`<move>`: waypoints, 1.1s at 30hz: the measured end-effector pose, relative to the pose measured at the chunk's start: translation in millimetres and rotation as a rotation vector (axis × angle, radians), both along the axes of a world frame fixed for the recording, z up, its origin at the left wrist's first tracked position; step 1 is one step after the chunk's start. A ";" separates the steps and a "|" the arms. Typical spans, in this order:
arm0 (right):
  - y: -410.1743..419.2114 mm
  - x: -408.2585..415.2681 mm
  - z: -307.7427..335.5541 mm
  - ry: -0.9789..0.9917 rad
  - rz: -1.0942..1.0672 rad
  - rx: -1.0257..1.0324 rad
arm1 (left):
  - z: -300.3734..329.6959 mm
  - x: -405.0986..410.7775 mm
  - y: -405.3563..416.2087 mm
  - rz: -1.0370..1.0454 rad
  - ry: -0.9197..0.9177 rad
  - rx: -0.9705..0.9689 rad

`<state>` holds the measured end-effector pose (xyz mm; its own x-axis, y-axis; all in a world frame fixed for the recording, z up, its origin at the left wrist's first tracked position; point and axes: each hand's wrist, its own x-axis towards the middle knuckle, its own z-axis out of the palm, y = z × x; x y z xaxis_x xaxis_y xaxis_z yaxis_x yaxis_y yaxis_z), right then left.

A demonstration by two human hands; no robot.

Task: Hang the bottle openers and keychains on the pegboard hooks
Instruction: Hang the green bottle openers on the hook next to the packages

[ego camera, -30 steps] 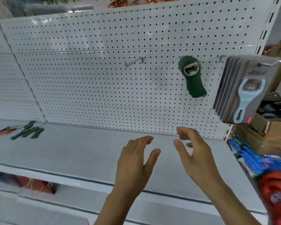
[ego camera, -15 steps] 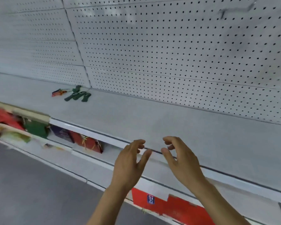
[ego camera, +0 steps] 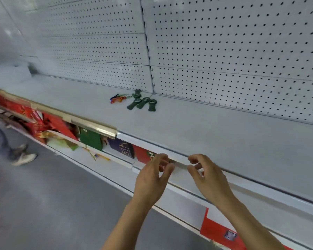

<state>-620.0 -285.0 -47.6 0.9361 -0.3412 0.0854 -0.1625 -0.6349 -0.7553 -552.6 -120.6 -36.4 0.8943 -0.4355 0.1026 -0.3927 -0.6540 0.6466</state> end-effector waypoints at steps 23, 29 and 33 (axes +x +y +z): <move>-14.7 353.1 -4.1 0.249 -0.013 -0.120 | -16.0 354.3 -4.8 0.169 0.052 0.026; -4.1 409.1 -12.7 0.374 -0.140 -0.291 | -27.9 426.6 -12.3 0.205 0.045 0.212; 9.4 429.5 -17.3 0.460 -0.216 -0.388 | -33.7 454.7 -14.6 0.111 -0.017 0.386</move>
